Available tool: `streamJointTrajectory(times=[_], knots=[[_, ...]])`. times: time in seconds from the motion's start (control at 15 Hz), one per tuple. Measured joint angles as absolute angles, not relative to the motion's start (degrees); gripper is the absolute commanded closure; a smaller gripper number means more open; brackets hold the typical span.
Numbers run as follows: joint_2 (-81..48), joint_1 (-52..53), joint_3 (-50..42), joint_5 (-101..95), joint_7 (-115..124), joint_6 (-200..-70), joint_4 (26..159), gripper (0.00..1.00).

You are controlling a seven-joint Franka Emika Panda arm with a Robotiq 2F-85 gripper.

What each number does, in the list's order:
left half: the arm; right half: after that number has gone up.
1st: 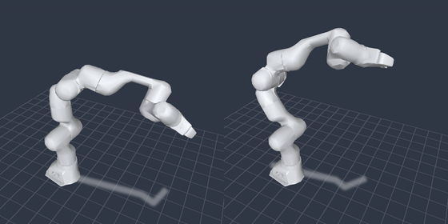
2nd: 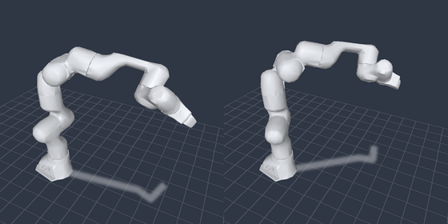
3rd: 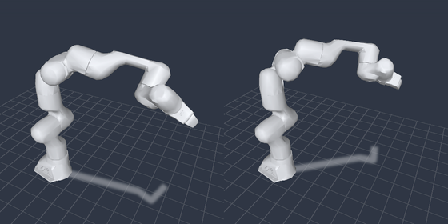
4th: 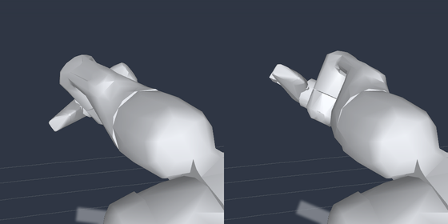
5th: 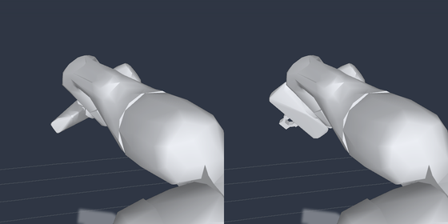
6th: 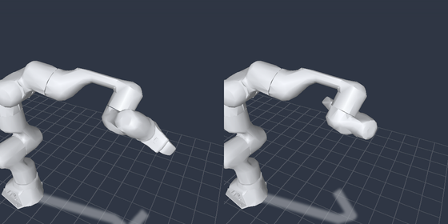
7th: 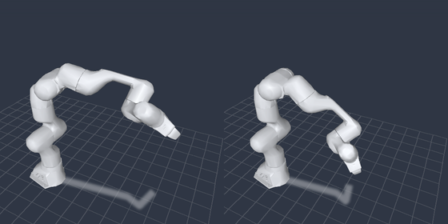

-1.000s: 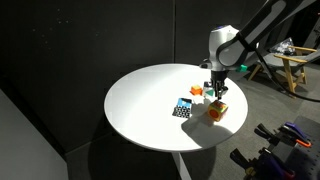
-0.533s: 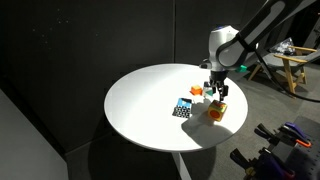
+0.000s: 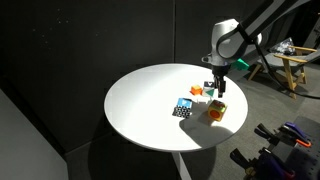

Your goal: Move the soft orange block to the left

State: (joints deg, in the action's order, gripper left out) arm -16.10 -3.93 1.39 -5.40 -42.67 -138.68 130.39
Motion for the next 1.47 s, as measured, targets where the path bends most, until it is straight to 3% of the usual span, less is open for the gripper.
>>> streamJointTrajectory(times=[1.47], knots=[[5.8,-5.9,-5.3,-1.0,2.2,-139.2,144.9,0.00]])
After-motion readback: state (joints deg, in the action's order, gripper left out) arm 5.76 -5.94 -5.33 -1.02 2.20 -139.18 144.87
